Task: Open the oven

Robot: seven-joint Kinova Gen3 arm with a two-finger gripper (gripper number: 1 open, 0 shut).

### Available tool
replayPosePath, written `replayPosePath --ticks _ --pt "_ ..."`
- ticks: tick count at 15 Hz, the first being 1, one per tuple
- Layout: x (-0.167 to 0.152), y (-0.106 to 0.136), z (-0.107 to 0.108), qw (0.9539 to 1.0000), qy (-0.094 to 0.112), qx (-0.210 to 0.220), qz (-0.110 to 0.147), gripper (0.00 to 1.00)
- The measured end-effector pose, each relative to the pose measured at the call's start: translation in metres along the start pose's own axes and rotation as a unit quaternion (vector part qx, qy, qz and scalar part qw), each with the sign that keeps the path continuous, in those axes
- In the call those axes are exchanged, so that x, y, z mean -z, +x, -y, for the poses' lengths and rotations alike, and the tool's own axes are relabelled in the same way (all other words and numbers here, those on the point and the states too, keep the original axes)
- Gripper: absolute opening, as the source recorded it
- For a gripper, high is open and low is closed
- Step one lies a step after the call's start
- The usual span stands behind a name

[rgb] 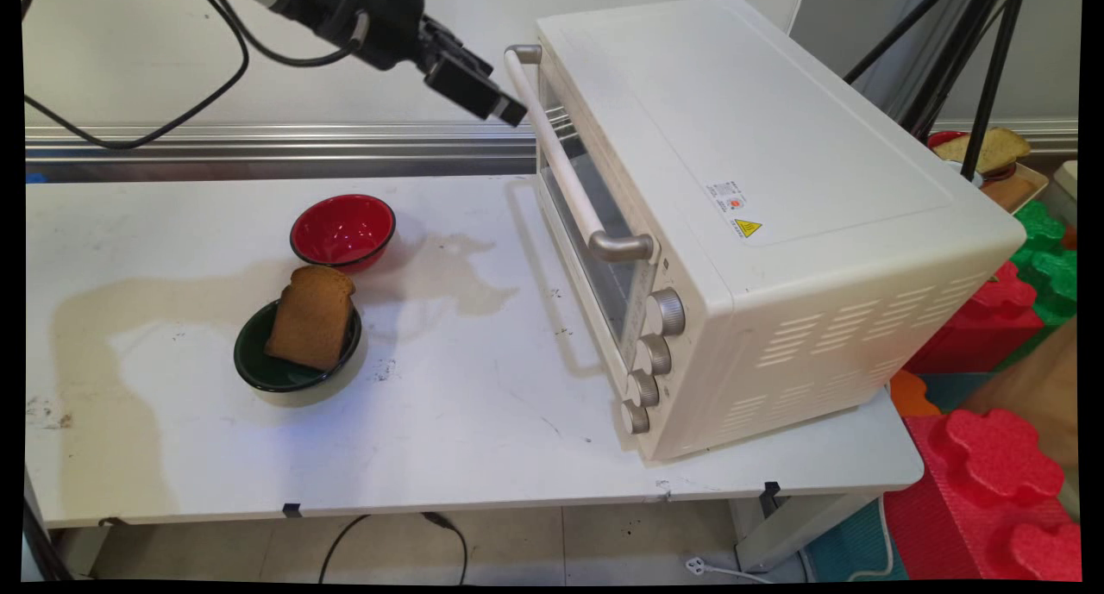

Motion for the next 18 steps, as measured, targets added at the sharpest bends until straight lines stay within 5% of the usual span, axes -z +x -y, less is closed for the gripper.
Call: replayPosePath --ticks 3,4,18 --pt "-0.006 0.008 -0.001 0.9999 -0.004 0.009 -0.011 1.00" --pt "-0.007 0.010 -0.001 0.9998 -0.006 0.012 -0.014 0.00" --pt "-0.048 0.014 -0.005 0.9991 -0.028 0.029 -0.009 0.00"
